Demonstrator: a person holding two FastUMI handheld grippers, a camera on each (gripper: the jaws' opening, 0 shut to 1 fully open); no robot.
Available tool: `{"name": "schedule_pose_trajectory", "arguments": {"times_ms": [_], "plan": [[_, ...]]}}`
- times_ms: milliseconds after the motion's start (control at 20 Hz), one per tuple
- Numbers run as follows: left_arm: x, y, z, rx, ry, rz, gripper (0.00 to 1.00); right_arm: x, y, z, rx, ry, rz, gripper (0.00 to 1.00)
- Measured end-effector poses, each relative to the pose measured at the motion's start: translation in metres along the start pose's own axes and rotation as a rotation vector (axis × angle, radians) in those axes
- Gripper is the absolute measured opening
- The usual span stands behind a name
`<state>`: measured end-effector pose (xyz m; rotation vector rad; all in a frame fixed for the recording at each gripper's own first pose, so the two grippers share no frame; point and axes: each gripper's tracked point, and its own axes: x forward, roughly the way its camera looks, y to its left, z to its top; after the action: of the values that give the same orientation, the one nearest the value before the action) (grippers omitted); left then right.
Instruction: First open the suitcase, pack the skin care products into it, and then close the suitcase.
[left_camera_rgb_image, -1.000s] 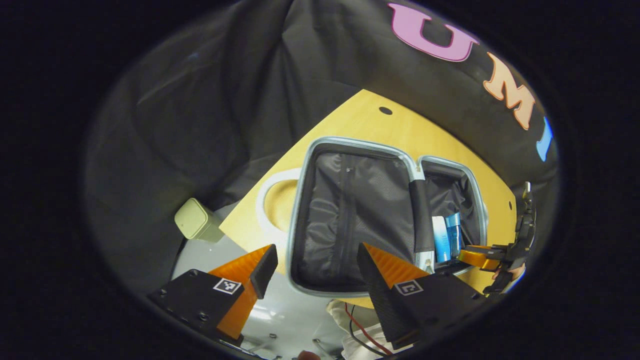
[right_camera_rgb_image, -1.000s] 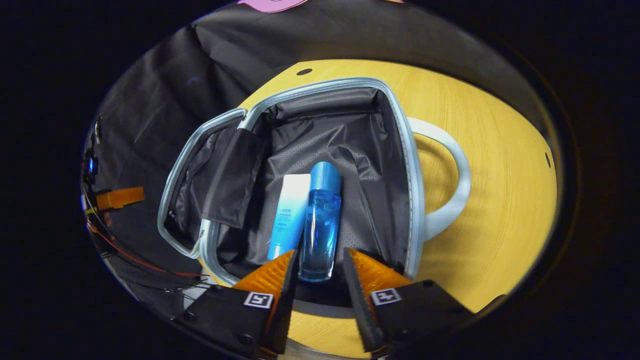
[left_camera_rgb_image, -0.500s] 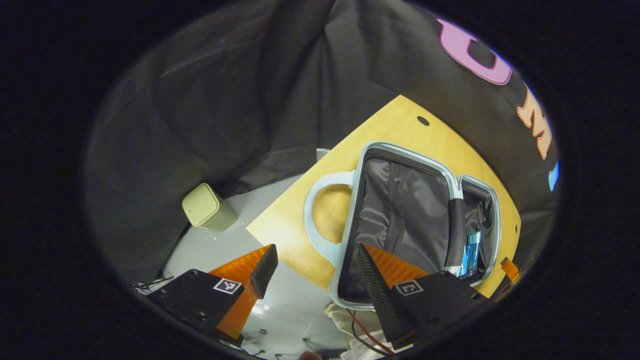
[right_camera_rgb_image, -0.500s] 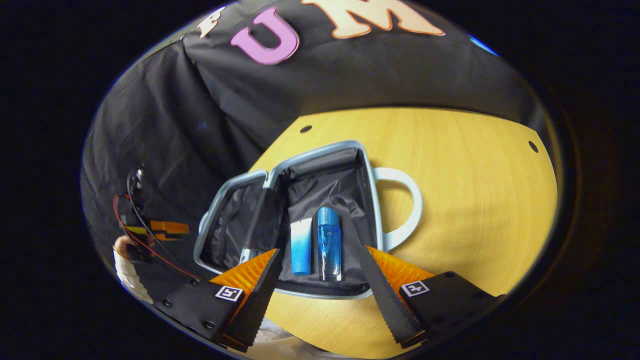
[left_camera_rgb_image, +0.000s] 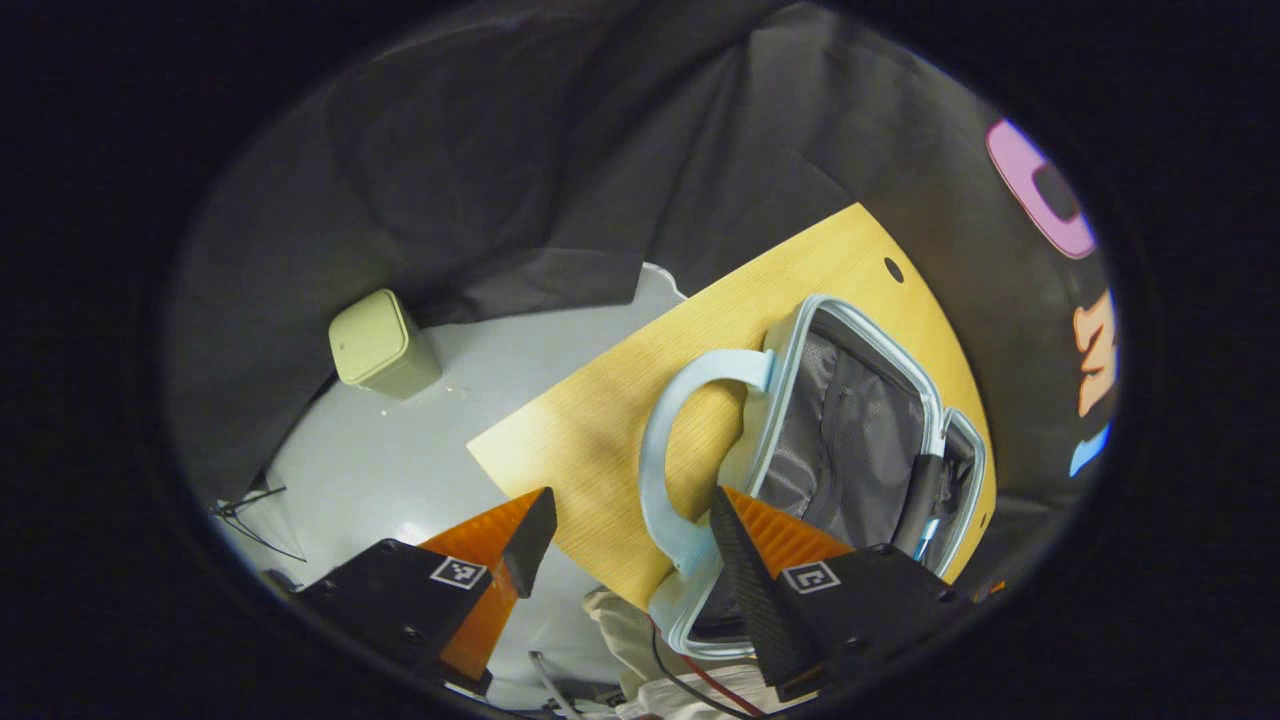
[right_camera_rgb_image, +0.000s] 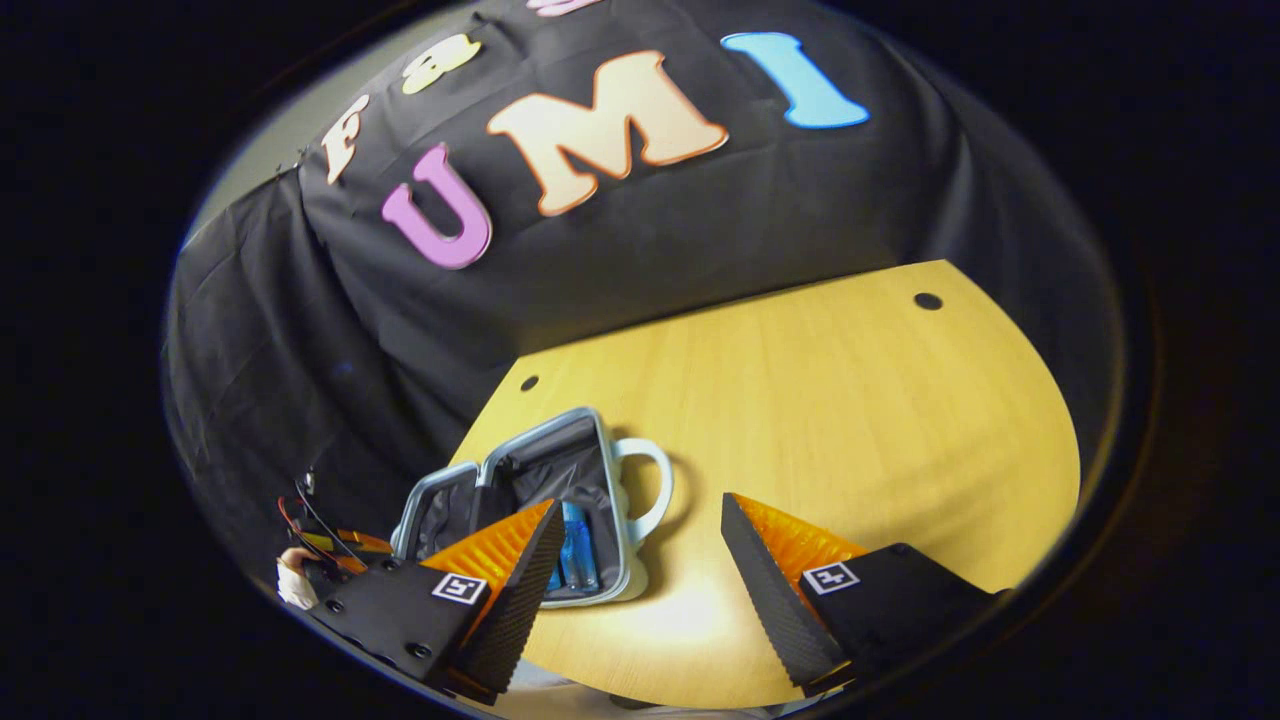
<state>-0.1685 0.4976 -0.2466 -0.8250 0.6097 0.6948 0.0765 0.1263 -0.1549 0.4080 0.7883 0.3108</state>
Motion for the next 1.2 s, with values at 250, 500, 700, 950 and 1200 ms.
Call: {"name": "schedule_pose_trajectory", "arguments": {"times_ms": [250, 500, 700, 950, 1200], "plan": [[0.026, -0.001, -0.001, -0.053, 0.052, -0.032, 0.7, -0.038, -0.049, 0.028, 0.052, -0.088, -0.107, 0.98], [0.036, -0.004, -0.001, -0.093, 0.055, -0.038, 0.3, -0.05, -0.074, 0.01, 0.088, -0.054, -0.164, 0.98], [0.036, -0.01, 0.007, -0.063, 0.008, -0.07, 0.09, -0.045, -0.074, -0.006, 0.101, -0.03, -0.167, 0.98], [0.023, -0.025, 0.007, -0.048, -0.017, -0.206, 0.02, -0.037, -0.075, -0.006, 0.102, -0.015, -0.157, 0.98], [0.003, -0.033, 0.012, -0.057, -0.045, -0.261, 0.0, -0.024, -0.065, -0.004, 0.072, -0.006, -0.134, 0.98]]}}
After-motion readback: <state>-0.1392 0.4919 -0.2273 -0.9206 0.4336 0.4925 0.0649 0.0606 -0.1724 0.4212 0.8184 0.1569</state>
